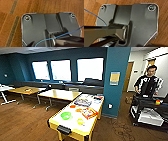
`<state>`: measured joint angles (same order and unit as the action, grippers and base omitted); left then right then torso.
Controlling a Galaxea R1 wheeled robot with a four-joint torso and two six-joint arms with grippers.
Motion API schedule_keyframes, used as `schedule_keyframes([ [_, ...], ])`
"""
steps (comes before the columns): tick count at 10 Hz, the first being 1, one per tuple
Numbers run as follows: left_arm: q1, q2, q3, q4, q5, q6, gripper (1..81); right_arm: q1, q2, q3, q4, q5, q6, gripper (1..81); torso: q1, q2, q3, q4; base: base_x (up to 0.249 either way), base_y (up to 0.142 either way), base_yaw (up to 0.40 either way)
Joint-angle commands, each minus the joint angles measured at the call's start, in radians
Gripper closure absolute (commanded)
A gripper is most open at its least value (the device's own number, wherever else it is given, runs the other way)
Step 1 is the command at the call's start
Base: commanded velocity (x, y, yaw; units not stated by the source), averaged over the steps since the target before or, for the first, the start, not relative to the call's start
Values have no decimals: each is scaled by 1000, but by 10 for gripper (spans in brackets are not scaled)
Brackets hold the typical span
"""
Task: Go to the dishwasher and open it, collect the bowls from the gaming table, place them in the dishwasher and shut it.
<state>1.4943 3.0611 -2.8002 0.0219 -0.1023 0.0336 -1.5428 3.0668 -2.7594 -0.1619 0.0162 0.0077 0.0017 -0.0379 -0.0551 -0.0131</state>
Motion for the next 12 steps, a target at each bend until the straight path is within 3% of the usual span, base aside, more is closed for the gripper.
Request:
schedule_keyframes([
  [1,-47,-1,-1,-4,49,6,10,49,6,5,-4,-55,-3,10,0,0,0,0,93,134,0],
  [12,-47,-4,-1,-4,49,6,10,48,5,3,-4,-51,-3,10,0,0,0,0,88,134,0],
])
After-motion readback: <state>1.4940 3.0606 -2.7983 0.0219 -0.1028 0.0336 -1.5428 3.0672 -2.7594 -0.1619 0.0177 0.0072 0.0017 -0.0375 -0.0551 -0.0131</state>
